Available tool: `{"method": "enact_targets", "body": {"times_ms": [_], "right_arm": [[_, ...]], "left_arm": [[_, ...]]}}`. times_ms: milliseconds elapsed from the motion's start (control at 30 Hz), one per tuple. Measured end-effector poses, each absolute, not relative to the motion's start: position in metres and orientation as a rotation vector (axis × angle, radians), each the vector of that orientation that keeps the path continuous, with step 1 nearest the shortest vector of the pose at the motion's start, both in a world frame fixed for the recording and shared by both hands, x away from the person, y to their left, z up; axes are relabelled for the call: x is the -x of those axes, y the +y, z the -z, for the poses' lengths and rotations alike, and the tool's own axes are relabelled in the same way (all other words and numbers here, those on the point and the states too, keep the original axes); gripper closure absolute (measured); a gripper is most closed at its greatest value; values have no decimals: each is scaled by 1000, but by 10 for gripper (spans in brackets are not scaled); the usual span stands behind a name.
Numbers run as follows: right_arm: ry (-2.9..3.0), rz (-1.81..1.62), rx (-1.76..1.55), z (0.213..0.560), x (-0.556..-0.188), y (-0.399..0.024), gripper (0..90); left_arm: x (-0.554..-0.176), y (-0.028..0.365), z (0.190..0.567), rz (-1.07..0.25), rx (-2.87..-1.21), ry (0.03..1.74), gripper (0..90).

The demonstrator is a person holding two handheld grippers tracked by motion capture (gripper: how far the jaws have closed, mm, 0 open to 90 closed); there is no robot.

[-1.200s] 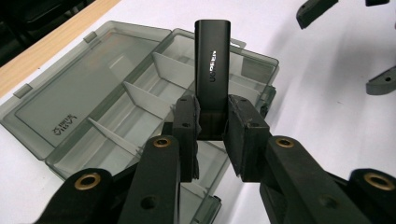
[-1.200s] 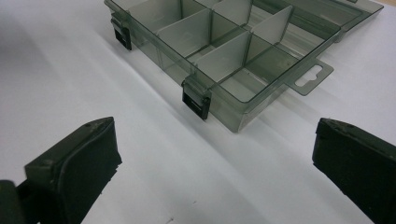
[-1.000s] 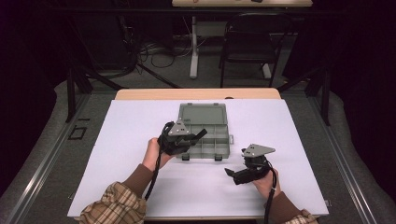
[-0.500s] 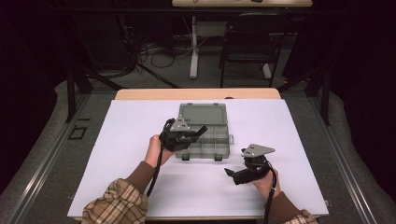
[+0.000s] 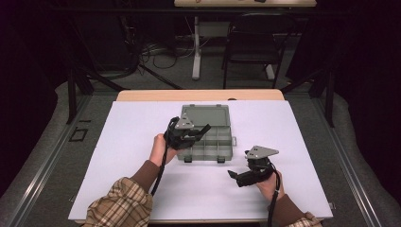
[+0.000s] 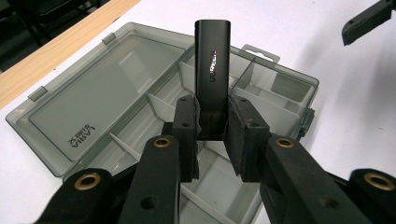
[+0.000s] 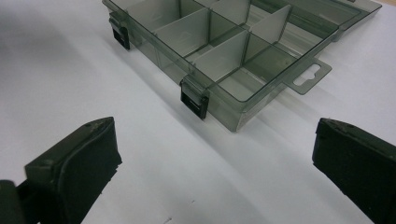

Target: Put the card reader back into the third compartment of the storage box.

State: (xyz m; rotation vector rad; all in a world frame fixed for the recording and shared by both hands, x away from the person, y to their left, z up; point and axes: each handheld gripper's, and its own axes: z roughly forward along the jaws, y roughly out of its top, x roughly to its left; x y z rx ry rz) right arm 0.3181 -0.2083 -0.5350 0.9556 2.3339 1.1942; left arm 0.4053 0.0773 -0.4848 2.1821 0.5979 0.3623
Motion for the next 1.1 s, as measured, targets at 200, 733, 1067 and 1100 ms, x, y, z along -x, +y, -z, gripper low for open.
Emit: {"method": "enact_targets", "body": {"times_ms": [200,733,1067,1100], "right_arm": [[2337,-1191,-953,535,-318,-208,0],[2334,-1191,-956,535,-318,-208,0],[2335,-1194,-955,535,-318,-209,0],[2334,-1194,-955,535,-318,-209,0]], "left_arm": [[-409,74,487,-356,-2183,614,742],[-418,64,490,-357,-2177,648,741],[-423,59,492,-349,-2174,672,741],[-424,59,492,-347,-2172,674,741]]}}
